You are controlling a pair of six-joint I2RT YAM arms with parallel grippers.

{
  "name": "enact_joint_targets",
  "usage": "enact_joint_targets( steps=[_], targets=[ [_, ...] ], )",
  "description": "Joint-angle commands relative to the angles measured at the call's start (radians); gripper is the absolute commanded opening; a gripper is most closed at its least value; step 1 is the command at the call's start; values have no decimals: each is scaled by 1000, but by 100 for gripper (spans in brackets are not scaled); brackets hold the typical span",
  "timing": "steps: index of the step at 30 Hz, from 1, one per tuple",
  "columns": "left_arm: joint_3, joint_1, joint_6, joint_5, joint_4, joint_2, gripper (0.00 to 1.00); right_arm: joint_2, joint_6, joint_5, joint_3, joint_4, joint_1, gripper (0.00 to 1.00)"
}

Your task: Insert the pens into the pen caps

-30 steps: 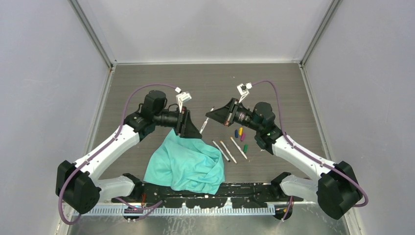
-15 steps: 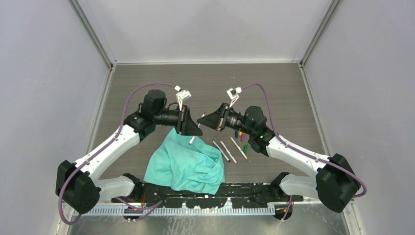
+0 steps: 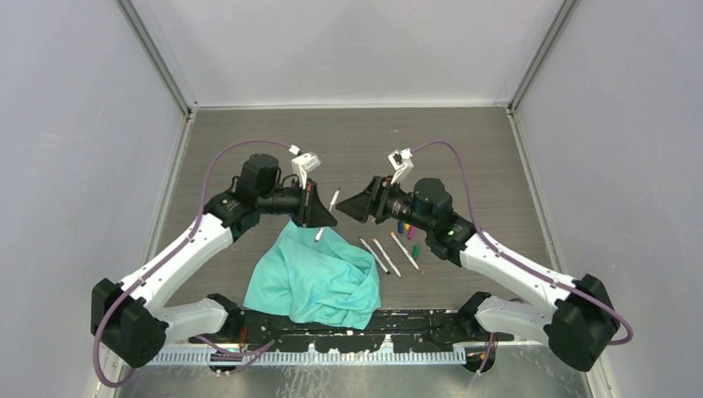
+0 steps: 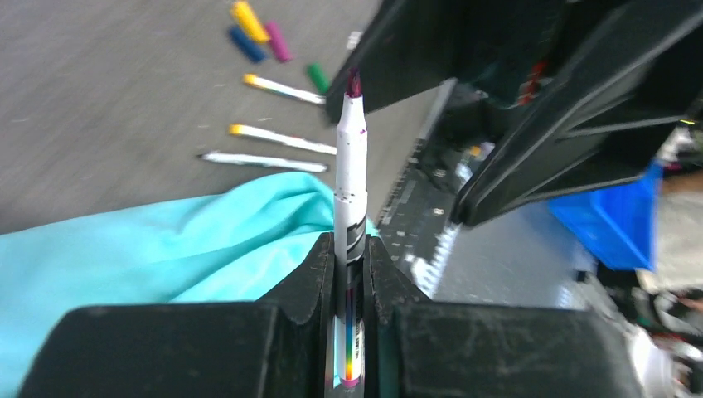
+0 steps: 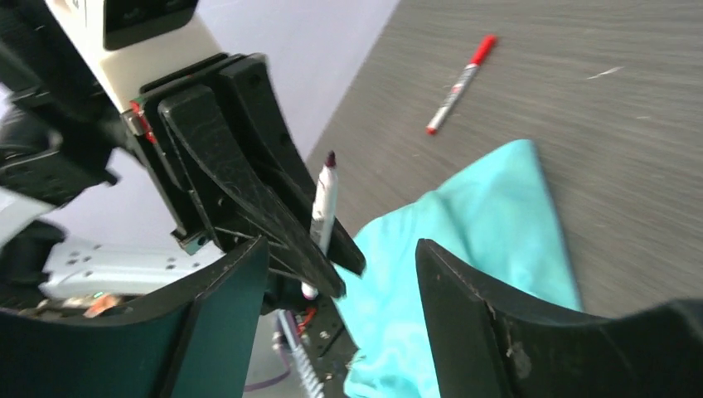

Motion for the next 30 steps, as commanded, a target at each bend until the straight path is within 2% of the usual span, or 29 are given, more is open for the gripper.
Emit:
enact_joint_targets(
  steps=[1, 6, 9, 14, 22, 26, 30],
  targets=[
    [78, 14, 129, -312, -139, -80, 0, -104, -191, 267, 141, -447, -34, 73],
    [72, 34, 143, -599, -180, -114, 0, -120, -234, 350, 156, -711, -196, 72],
    [76, 34, 162, -679, -206, -119, 0, -92, -259, 384, 139, -782, -253, 71],
    [65, 35, 167, -667, -211, -116, 0, 10, -292, 449, 130, -836, -304, 67],
    [63, 34, 163, -638, -209, -100, 0, 149, -312, 479, 131, -807, -319, 56],
    [63, 34, 163, -631, -209, -93, 0, 183, -311, 519, 127, -810, -319, 47],
    [62, 35, 163, -630, -209, -93, 0, 199, -302, 533, 101, -806, -318, 44]
  ],
)
